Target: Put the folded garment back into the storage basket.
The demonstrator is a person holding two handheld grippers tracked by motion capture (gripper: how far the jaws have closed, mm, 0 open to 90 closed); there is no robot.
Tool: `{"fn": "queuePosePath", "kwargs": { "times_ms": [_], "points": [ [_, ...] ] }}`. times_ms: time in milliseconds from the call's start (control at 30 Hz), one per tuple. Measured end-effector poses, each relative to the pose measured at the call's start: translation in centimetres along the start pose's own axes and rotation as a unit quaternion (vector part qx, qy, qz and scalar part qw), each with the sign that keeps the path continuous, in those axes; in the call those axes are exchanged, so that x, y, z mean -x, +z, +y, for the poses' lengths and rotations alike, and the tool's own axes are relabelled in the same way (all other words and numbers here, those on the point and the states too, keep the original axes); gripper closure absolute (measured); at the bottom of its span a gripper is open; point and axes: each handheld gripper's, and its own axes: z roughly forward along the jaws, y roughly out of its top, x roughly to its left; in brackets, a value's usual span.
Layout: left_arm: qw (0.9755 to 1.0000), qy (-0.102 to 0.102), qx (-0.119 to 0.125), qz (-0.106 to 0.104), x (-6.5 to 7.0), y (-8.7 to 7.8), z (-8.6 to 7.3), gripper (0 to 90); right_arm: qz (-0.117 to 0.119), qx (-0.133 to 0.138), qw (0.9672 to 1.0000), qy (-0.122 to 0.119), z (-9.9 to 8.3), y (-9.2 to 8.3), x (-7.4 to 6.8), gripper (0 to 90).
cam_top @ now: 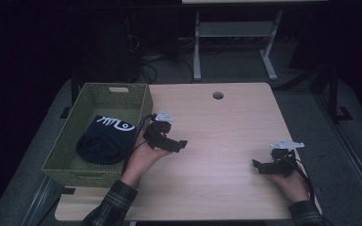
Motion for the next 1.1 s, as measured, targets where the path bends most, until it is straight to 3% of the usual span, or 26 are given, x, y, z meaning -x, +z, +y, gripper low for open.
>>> {"fn": "queuePosePath", "kwargs": {
  "times_ms": [267, 467, 767, 833, 1100],
  "points": [
    [0.9998, 0.014, -0.015, 0.007, 0.8, 2.1, -1.4, 13.1, 0.000, 0.000, 1.0000, -0.001, 0.0, 0.0, 0.0, 1.1],
    [0.9995, 0.011, -0.028, 0.008, 1.2, 4.1, -3.1, 13.1, 0.000, 0.000, 1.0000, -0.001, 0.0, 0.0, 0.0, 1.1],
    [0.9995, 0.006, -0.030, 0.010, 1.3, 5.5, -4.7, 13.2, 0.000, 0.000, 1.0000, 0.000, 0.0, 0.0, 0.0, 1.1],
    [0.9988, 0.015, -0.045, 0.013, 1.5, 6.1, -5.2, 13.2, 0.000, 0.000, 1.0000, 0.000, 0.0, 0.0, 0.0, 1.1],
    [0.9980, 0.035, -0.044, 0.028, 1.7, 6.4, -5.8, 12.4, 0.000, 0.000, 1.0000, 0.000, 0.0, 0.0, 0.0, 1.1]
  ]
}}
